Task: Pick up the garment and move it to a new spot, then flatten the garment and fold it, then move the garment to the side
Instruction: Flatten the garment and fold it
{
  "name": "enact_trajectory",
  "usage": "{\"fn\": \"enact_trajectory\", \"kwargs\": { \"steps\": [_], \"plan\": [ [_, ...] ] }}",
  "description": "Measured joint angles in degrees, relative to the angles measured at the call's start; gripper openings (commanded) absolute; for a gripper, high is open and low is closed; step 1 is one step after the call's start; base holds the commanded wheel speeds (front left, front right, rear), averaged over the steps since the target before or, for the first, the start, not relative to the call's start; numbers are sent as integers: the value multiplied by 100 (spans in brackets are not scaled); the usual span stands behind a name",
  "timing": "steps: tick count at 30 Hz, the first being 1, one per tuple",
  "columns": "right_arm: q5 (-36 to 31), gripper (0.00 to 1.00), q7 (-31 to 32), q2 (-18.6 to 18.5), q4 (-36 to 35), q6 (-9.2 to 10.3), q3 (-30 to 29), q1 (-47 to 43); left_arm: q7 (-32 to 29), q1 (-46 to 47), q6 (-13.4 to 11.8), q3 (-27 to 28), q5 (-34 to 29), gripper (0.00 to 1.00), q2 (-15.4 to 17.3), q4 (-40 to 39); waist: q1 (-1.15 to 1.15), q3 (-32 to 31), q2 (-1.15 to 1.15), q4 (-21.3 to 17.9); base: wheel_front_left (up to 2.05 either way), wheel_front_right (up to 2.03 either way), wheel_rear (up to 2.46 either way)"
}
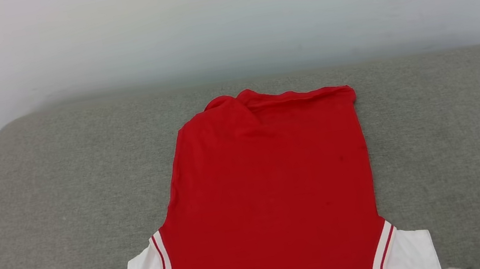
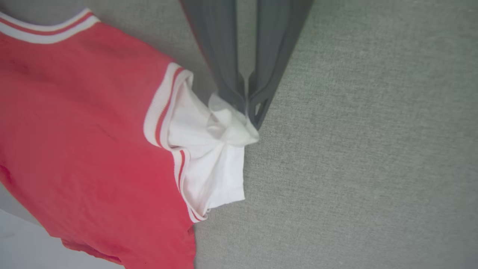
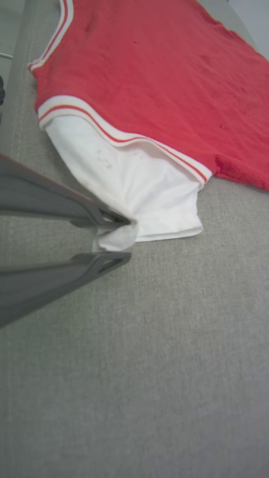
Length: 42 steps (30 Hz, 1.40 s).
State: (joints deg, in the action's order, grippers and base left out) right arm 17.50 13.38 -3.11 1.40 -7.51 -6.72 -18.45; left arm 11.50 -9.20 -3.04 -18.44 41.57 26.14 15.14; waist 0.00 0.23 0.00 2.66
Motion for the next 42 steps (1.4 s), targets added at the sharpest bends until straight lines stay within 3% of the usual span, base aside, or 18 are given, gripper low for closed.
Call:
{"fn": "enact_trajectory", "kwargs": {
  "steps": [7, 16, 21, 29, 34, 42],
  "plan": [
    [86, 100, -599, -233, 167, 0, 33, 1059, 103, 246, 49, -105, -111, 0, -107, -71, 0, 56, 0, 125, 0, 0, 0],
    [16, 100, -599, -595, 1595, 0, -155, 3308, 182, 811, 49, -218, -390, 0, -187, -478, 1, 424, 0, 423, 0, 0, 0],
    [-7, 100, -92, -877, 2677, 0, -276, 4670, 240, 1161, 131, -331, -522, 0, -370, -773, 1, 819, 0, 698, 0, 0, 0],
    [-325, 100, 1360, -1330, 4058, 1, -457, 6541, 318, 1634, 405, -471, -666, 0, -751, -1105, 2, 1572, 0, 1193, 0, 0, 0],
    [-768, 100, 2001, -1492, 4530, 1, -557, 7357, 333, 1856, 559, -509, -737, 0, -960, -1161, 2, 2023, 0, 1489, 0, 0, 0],
    [-1366, 100, 2305, -1602, 4955, 1, -787, 7837, 341, 2056, 759, -401, -884, 0, -1247, -1124, 2, 2589, 0, 1864, 0, 0, 0]
  ]
}}
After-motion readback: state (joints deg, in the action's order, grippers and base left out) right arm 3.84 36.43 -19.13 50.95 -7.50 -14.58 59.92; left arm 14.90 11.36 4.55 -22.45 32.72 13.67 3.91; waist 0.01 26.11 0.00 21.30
